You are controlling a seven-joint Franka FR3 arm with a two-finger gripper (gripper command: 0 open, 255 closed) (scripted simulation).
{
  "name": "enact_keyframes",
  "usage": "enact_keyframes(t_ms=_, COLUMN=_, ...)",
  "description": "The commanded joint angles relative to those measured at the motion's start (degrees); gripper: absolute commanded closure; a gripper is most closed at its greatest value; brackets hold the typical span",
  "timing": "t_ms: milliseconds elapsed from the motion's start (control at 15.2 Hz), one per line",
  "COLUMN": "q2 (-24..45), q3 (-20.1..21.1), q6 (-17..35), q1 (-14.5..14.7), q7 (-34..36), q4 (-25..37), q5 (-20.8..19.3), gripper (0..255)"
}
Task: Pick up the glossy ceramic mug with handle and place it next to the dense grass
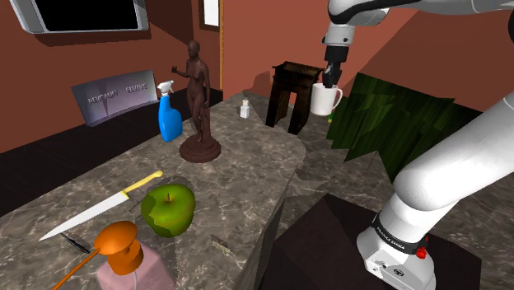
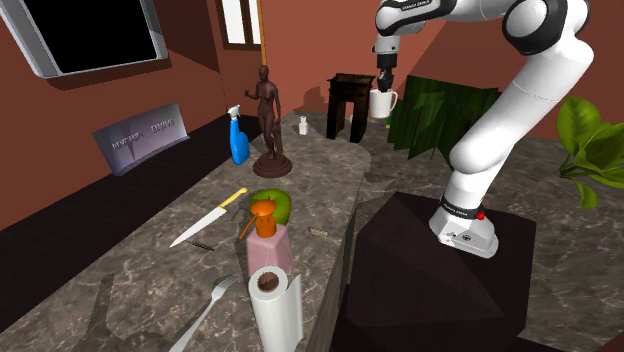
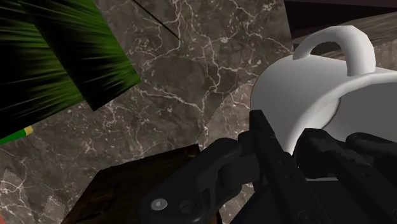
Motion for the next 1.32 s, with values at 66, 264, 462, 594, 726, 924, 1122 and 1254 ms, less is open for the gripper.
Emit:
enact_keyframes(t_ms=66, q2=-0.1, q3=-0.1, q6=2.4, q1=-0.1, q7=-0.2, q4=-2.4, q5=-0.1, gripper=255)
enact_keyframes(t_ms=264, q2=0.1, q3=-0.2, q6=4.7, q1=-0.1, q7=-0.2, q4=-4.5, q5=-0.1, gripper=255)
enact_keyframes(t_ms=462, q2=0.4, q3=-0.3, q6=7.0, q1=-0.1, q7=-0.2, q4=-6.6, q5=-0.1, gripper=255)
enact_keyframes(t_ms=594, q2=0.6, q3=-0.3, q6=8.6, q1=-0.1, q7=-0.3, q4=-7.9, q5=-0.1, gripper=255)
enact_keyframes(t_ms=726, q2=0.9, q3=-0.3, q6=10.1, q1=-0.2, q7=-0.3, q4=-9.2, q5=-0.1, gripper=255)
enact_keyframes(t_ms=924, q2=1.5, q3=-0.4, q6=12.5, q1=-0.2, q7=-0.4, q4=-11.0, q5=-0.1, gripper=255)
enact_keyframes(t_ms=1122, q2=2.2, q3=-0.5, q6=14.9, q1=-0.2, q7=-0.4, q4=-12.7, q5=0.0, gripper=255)
enact_keyframes(t_ms=1254, q2=2.7, q3=-0.5, q6=16.5, q1=-0.2, q7=-0.5, q4=-13.8, q5=0.0, gripper=255)
